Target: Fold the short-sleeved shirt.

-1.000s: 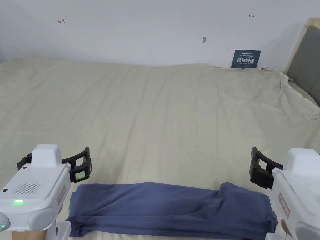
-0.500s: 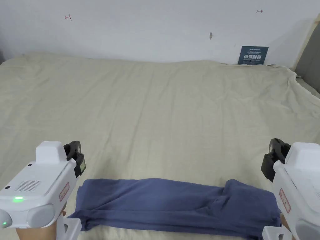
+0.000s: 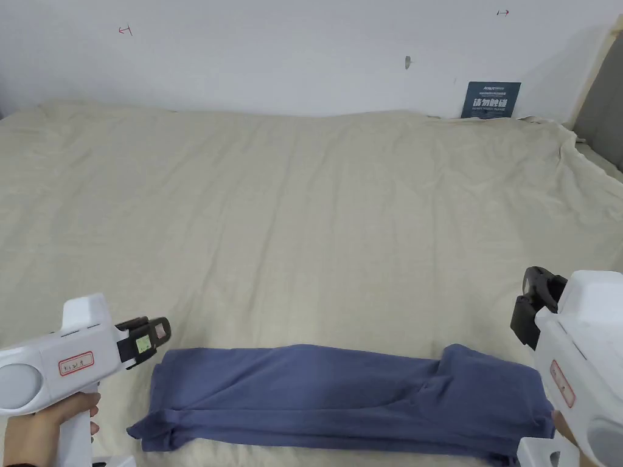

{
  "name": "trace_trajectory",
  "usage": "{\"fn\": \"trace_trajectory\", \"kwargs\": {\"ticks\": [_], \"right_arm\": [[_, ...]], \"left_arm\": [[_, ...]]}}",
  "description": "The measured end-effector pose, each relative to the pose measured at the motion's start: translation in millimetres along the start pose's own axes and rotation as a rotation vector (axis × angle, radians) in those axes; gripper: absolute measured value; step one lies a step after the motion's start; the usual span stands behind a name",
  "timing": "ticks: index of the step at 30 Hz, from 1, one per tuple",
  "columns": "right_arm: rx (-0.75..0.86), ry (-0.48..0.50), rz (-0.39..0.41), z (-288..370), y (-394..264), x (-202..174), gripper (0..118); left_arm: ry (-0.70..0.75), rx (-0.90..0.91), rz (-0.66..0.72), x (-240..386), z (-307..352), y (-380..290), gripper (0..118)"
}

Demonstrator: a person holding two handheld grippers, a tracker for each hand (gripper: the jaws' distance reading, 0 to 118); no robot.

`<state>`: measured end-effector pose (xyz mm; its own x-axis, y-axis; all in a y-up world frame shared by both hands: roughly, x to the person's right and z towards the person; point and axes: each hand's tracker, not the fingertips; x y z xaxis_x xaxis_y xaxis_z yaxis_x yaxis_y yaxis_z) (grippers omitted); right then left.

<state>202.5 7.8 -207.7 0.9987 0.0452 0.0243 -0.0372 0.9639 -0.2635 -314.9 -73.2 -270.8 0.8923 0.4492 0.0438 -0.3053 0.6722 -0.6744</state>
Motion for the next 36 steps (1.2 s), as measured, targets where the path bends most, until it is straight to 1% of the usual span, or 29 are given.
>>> {"fn": "trace_trajectory", "kwargs": {"ticks": [1, 2, 3, 4, 5, 6, 7, 8, 9, 10, 11, 12, 13, 15, 17, 18, 21, 25, 27, 28, 29, 30, 31, 34, 36], "right_arm": [[-0.004, 0.002, -0.001, -1, 0, 0, 0], [-0.007, 0.005, -0.003, -2, 0, -1, 0], [-0.01, 0.009, -0.004, -2, 0, -3, 0], [-0.013, 0.009, 0.0, -2, 1, -6, 0], [-0.017, 0.008, 0.006, -3, 1, -8, 0], [-0.021, 0.008, 0.01, -4, 1, -9, 0], [-0.025, 0.011, 0.014, -6, 1, -11, 0], [-0.031, 0.012, 0.014, -9, -1, -11, 0], [-0.034, 0.012, 0.014, -10, -2, -12, 0], [-0.038, 0.012, 0.015, -12, -3, -13, 0], [-0.044, 0.011, 0.017, -14, -4, -14, 0], [-0.048, 0.012, 0.017, -16, -6, -15, 0], [-0.053, 0.014, 0.017, -18, -7, -16, 0], [-0.065, 0.017, 0.022, -22, -9, -18, 0], [-0.075, 0.021, 0.028, -25, -10, -20, 0], [-0.078, 0.022, 0.031, -25, -10, -21, 0], [-0.084, 0.024, 0.038, -27, -10, -23, 0], [-0.086, 0.021, 0.041, -28, -9, -22, 0], [-0.086, 0.019, 0.041, -28, -9, -22, 0], [-0.087, 0.018, 0.041, -28, -9, -21, 0], [-0.088, 0.018, 0.041, -28, -9, -21, 0], [-0.089, 0.016, 0.042, -29, -9, -20, 0], [-0.09, 0.016, 0.041, -28, -9, -20, 0], [-0.09, 0.014, 0.034, -27, -9, -18, 0], [-0.091, 0.012, 0.035, -27, -10, -17, 0]], "left_arm": [[-0.04, -0.07, 0.033, -10, -6, 0, 0], [-0.036, -0.097, 0.047, -33, -18, 2, 0], [-0.034, -0.125, 0.049, -41, -23, 1, 0], [-0.021, -0.157, 0.051, -48, -28, -1, 0], [0.027, -0.155, 0.061, -55, -32, -2, 1], [0.053, -0.163, 0.059, -61, -34, -6, 5], [0.026, -0.183, 0.073, -68, -39, -7, 10], [0.021, -0.227, 0.125, -78, -45, -8, 19], [0.018, -0.256, 0.159, -84, -49, -8, 31], [0.019, -0.277, 0.181, -78, -48, -13, 47], [0.017, -0.294, 0.189, -81, -51, -15, 65], [0.025, -0.293, 0.189, -83, -55, -16, 65], [0.04, -0.296, 0.193, -85, -59, -17, 67], [0.016, -0.32, 0.217, -103, -73, -19, 72], [-0.006, -0.342, 0.252, -108, -80, -20, 72], [-0.013, -0.346, 0.255, -89, -74, -23, 71], [-0.021, -0.364, 0.23, -84, -83, -28, 70], [-0.046, -0.364, 0.178, -83, -87, -31, 65], [-0.068, -0.365, 0.158, -91, -94, -33, 53], [-0.064, -0.376, 0.149, -90, -97, -33, 49], [-0.052, -0.378, 0.136, -89, -99, -34, 38], [-0.044, -0.377, 0.128, -84, -96, -31, 25], [-0.041, -0.378, 0.123, -85, -96, -31, 17], [-0.051, -0.38, 0.124, -85, -97, -34, 9], [-0.025, -0.378, 0.063, -77, -96, -35, 5]]}}
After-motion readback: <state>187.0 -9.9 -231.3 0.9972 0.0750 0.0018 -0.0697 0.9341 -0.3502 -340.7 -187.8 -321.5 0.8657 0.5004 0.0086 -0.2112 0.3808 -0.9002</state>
